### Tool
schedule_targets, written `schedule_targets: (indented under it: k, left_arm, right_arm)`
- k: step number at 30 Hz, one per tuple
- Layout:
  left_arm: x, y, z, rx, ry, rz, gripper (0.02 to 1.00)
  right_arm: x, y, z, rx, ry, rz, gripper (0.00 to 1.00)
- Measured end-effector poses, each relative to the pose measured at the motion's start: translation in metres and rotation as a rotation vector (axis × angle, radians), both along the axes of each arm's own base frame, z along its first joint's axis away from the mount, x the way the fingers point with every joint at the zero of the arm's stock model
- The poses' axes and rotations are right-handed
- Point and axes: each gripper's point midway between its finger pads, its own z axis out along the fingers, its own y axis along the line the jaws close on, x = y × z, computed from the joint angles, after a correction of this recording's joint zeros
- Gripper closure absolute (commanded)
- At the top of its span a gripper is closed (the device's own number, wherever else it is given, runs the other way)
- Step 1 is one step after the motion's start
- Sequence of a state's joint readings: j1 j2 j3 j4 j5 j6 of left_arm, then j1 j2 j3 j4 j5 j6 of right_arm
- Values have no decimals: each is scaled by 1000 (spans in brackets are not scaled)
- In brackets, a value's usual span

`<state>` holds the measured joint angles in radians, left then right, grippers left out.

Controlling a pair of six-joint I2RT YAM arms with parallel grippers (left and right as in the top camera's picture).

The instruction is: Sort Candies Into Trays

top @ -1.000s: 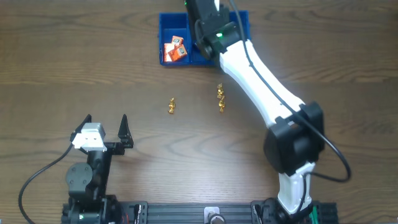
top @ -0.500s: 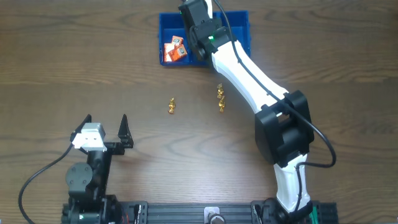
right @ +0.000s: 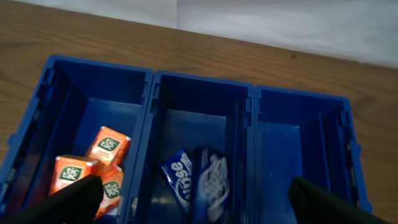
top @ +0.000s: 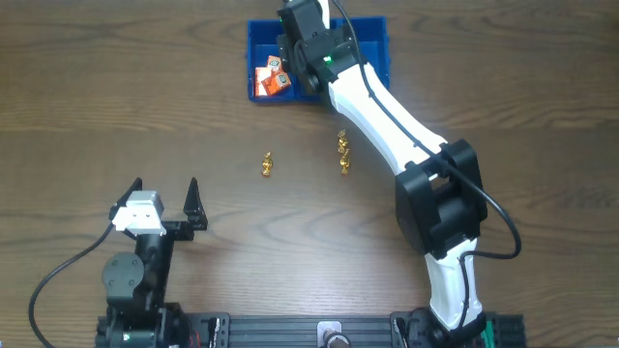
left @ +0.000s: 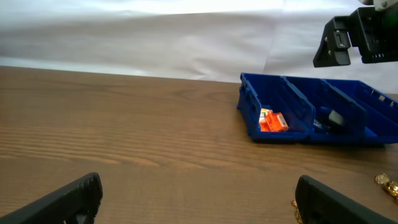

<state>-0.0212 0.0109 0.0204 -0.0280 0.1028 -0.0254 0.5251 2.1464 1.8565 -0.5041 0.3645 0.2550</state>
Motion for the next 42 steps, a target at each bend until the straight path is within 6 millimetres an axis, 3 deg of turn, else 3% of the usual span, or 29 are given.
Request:
schedule_targets:
  k: [6,10,13,17,20,22,25,34,37,42]
  left_arm:
    - [0,0,0,0,0,0,20]
    - [0,0,0,0,0,0,20]
    - [0,0,0,0,0,0,23]
    - [0,0,0,0,0,0,20]
    - [0,0,0,0,0,0,20]
    - [0,0,0,0,0,0,20]
    - [0,0,0,0,0,0,20]
    - [0,0,0,0,0,0,20]
    - [0,0,0,0,0,0,20]
    - [0,0,0,0,0,0,20]
  right_arm:
    - [-3,-1,-4,-7,21,3,1]
    - [-17,-3,-12,-35,80,6,1]
    - [-43,6,-10,-60,138,30,1]
    - [-100,43,7,-64,200,100,1]
    - [-134,66,6,-39,250,124,1]
    - [-148,74,-7,-22,293,121,1]
    - [-166,68,-36,-25,369,78,1]
    - [-195,64,-119,-45,558,10,1]
    - [-198,71,-132,-30,583,14,1]
    - [-197,85,-133,18,574,31,1]
